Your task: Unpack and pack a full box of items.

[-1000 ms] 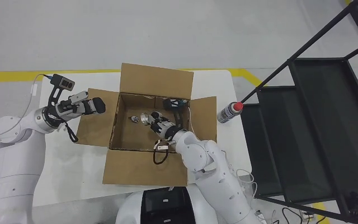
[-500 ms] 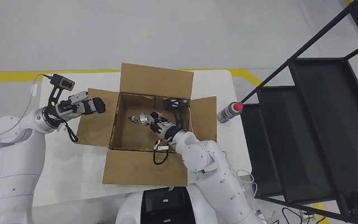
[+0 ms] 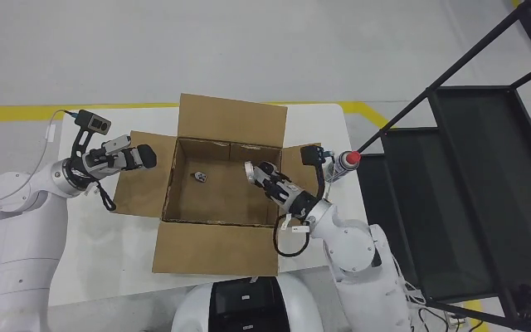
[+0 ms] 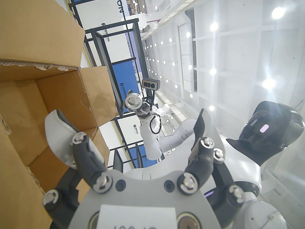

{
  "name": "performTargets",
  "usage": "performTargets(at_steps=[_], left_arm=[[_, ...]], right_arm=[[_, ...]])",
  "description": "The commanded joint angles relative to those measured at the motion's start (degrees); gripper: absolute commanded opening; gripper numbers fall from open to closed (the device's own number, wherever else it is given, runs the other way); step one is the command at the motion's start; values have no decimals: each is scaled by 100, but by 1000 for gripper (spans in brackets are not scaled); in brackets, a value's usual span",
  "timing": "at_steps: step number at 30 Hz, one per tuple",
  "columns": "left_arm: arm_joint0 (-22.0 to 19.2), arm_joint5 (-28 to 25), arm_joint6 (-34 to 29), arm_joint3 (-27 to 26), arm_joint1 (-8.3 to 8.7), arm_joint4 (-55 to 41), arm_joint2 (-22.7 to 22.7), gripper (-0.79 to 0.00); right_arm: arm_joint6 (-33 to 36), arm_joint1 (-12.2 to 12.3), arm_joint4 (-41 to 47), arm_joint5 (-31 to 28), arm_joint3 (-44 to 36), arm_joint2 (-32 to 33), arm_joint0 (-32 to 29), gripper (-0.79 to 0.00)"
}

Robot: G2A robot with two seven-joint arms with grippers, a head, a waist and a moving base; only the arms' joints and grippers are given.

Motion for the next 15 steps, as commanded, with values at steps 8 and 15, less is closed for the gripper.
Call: performTargets(at_steps=[8,15], left_arm=[[0,0,0,0,0,0,0,0],[0,0,0,0,0,0,0,0]], right_arm=[[-117,137,1571,-575,-476,1218,-1026,-785],[-341,210,2527,-1007,-466,2042,-1724,-785]])
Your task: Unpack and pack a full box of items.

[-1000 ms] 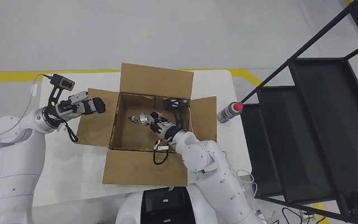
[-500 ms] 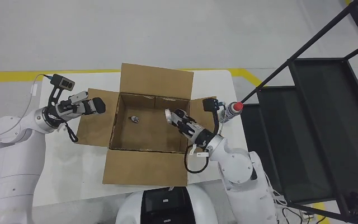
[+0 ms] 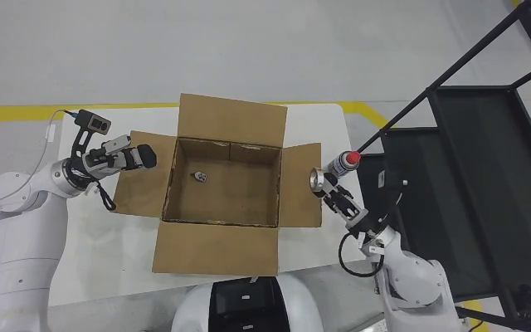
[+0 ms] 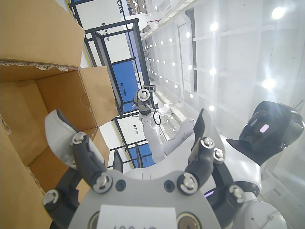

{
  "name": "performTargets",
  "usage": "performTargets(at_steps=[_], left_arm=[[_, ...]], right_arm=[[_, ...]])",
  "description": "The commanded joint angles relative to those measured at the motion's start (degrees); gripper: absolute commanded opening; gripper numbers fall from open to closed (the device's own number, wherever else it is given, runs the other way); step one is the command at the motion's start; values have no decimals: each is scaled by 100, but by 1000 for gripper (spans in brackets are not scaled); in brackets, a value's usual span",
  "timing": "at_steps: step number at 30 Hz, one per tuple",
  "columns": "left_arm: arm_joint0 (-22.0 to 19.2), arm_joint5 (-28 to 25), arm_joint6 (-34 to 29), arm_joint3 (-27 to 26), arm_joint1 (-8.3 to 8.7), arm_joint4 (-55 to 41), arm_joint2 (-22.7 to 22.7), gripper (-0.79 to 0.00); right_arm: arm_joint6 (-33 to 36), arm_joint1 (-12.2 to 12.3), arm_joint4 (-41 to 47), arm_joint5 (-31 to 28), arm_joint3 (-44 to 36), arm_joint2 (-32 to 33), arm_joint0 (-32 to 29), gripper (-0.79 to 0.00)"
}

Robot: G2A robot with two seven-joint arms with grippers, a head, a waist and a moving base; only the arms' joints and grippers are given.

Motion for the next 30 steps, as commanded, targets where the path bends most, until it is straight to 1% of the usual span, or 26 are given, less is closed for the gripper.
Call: performTargets(at_steps=[1,3,7,9,13,22,24,30], left_arm=[[0,0,0,0,0,0,0,0],[0,0,0,0,0,0,0,0],[0,0,0,0,0,0,0,0],[0,0,0,0,0,0,0,0],[0,0,0,0,0,0,0,0],[0,0,0,0,0,0,0,0],[0,0,0,0,0,0,0,0],[0,0,0,0,0,0,0,0]], right_arm=[[-29,19,246,-106,42,247,-171,-785],[-49,39,434,-191,131,475,-324,-785],[-74,79,437,-238,373,726,-473,-785],[-174,101,88,-142,537,808,-484,-785],[-400,127,-409,30,912,712,-381,-785],[-666,193,-1032,344,1867,482,80,-785],[-767,214,-1427,439,2027,436,168,-785],[-956,264,-2123,482,2358,273,334,-785]])
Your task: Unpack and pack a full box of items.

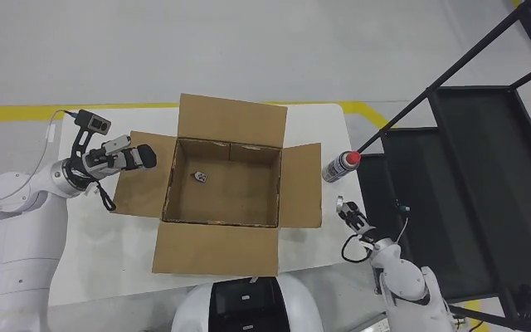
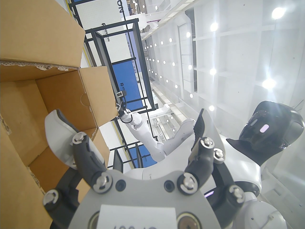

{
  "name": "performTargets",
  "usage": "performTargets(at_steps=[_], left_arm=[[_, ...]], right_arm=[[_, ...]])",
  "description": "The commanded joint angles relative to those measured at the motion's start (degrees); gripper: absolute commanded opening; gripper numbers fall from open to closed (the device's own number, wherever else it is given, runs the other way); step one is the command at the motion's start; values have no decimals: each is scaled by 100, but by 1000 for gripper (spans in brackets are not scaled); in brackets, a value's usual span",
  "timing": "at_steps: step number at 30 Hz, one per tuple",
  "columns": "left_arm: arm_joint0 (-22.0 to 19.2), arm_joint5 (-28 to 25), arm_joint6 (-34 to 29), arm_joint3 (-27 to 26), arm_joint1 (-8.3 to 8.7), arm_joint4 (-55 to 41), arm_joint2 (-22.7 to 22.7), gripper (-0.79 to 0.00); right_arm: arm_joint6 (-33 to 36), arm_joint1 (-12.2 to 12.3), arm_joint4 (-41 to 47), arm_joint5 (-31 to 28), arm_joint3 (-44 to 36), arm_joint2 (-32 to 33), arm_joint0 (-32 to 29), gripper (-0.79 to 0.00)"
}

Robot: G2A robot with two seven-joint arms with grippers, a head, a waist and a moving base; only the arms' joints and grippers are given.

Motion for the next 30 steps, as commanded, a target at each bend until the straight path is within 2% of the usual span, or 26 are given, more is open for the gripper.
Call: performTargets(at_steps=[1,7,16,20,23,24,30], left_arm=[[0,0,0,0,0,0,0,0],[0,0,0,0,0,0,0,0],[0,0,0,0,0,0,0,0],[0,0,0,0,0,0,0,0],[0,0,0,0,0,0,0,0],[0,0,0,0,0,0,0,0],[0,0,0,0,0,0,0,0]], right_arm=[[-80,20,-326,18,90,-27,31,-785],[-471,64,-1687,403,336,-328,226,-785],[-961,77,-3086,1192,744,-853,660,-785],[-1115,67,-3264,1442,948,-1011,832,-723],[-1161,60,-3342,1630,1160,-1101,983,-742],[-1175,57,-3343,1684,1221,-1129,1027,-785],[-1256,41,-3034,1677,1447,-1202,1187,-785]])
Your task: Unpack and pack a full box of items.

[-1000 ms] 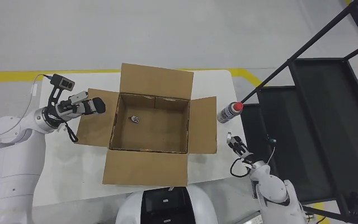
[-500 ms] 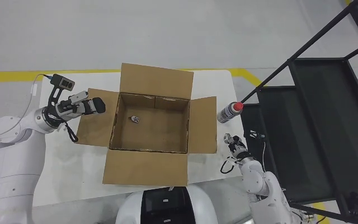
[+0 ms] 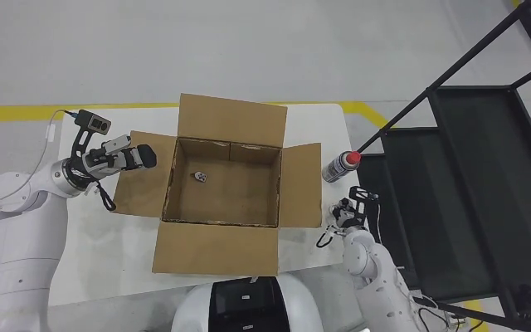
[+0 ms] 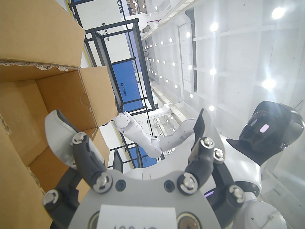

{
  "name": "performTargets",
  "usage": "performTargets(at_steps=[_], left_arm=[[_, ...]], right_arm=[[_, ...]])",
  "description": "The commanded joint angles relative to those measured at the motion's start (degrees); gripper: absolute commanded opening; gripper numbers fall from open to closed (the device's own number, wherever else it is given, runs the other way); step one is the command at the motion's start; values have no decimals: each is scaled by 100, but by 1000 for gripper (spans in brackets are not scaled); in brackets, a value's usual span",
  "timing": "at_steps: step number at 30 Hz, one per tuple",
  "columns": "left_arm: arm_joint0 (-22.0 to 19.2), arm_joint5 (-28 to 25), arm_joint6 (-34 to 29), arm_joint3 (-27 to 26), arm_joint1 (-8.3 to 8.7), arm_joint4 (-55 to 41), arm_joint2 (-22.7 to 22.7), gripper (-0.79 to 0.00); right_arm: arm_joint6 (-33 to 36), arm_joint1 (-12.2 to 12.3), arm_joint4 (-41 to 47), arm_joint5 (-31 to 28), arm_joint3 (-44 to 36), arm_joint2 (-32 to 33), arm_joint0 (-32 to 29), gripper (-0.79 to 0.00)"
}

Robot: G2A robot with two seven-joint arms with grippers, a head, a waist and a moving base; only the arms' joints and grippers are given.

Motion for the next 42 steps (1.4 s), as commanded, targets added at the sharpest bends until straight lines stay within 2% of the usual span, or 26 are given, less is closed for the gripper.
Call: performTargets(at_steps=[1,2,3,4,5,14,21,27,30,35,42], left_arm=[[0,0,0,0,0,0,0,0],[0,0,0,0,0,0,0,0],[0,0,0,0,0,0,0,0],[0,0,0,0,0,0,0,0],[0,0,0,0,0,0,0,0],[0,0,0,0,0,0,0,0],[0,0,0,0,0,0,0,0],[0,0,0,0,0,0,0,0],[0,0,0,0,0,0,0,0],[0,0,0,0,0,0,0,0],[0,0,0,0,0,0,0,0]], right_arm=[[-72,0,284,-117,-92,69,-67,-665],[-125,5,350,-151,-176,127,-150,-610],[-149,7,481,-205,-297,173,-235,-394],[-163,10,633,-260,-415,236,-334,-317],[-202,18,675,-280,-514,310,-426,0],[-157,65,1584,-1049,-1644,756,-1301,0],[-492,87,2195,-1798,-2686,1061,-1953,0],[-465,121,2386,-2367,-3498,1153,-2174,0],[-20,161,2553,-2619,-3795,1095,-1980,0],[975,238,2376,-2598,-4092,719,-1227,0],[2333,289,1518,-2293,-3899,-692,189,0]])
